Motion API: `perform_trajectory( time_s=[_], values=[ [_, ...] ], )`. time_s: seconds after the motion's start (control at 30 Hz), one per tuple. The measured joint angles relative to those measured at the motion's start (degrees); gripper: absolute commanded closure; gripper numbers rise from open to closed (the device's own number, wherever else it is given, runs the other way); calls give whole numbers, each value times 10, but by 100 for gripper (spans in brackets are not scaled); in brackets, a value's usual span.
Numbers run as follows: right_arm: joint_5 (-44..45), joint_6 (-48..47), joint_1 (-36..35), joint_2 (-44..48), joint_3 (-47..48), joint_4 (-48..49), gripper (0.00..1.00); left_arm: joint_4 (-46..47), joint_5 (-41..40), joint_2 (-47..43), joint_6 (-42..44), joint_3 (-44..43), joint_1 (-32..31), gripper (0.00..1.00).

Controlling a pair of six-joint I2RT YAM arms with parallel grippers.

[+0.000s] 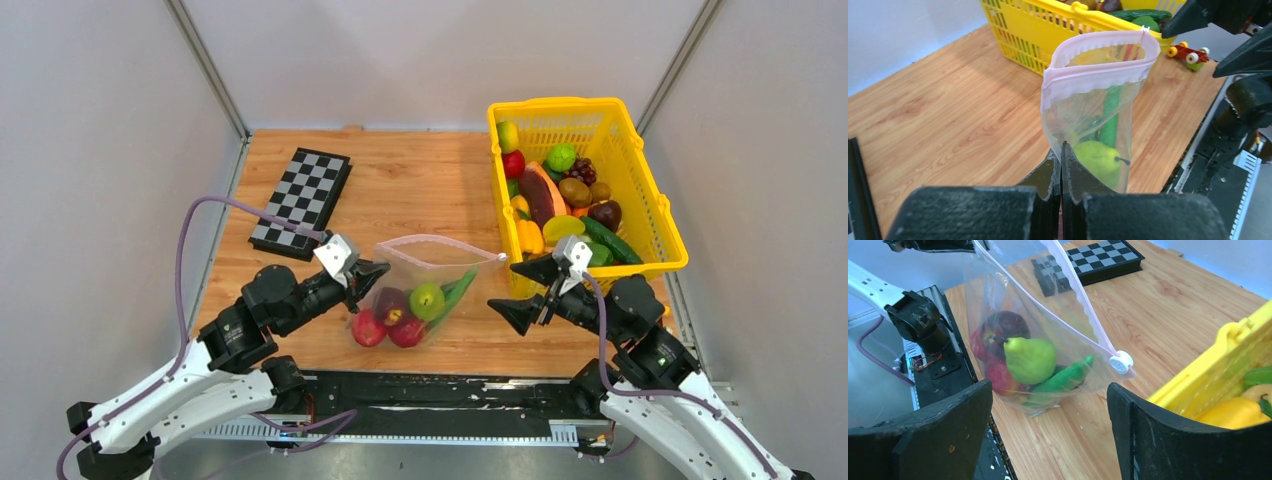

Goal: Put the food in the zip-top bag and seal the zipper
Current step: Adjust the zipper food storage bag at the center of the board, then zip the zipper food storage bag at the center of the board.

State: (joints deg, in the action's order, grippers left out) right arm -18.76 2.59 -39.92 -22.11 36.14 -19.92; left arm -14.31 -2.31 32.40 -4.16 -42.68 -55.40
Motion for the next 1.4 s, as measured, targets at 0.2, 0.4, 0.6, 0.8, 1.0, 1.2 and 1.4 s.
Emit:
perform_trajectory(
  time_s=[0.2,0.4,0.6,0.8,1.0,1.2,1.4],
  values=[
    [-19,8,0,-54,-15,61,20,1,-23,-56,0,34,0,100],
    [-17,11,0,-104,-40,158,20,-5,-18,-84,0,35,0,100],
    [-19,4,0,-144,-41,203,20,-14,-14,-91,0,35,0,100],
    [-55,-23,0,-219,-3,207,20,-23,-48,-119,-5,35,0,100],
    [-96,-36,0,-261,10,189,18,-22,-73,-160,-11,27,0,100],
    [-124,-36,0,-287,29,175,19,-31,-44,-157,-11,-18,0,100],
    [-178,-30,8,-286,44,217,42,-30,-16,-155,-17,-42,0,100]
  ],
)
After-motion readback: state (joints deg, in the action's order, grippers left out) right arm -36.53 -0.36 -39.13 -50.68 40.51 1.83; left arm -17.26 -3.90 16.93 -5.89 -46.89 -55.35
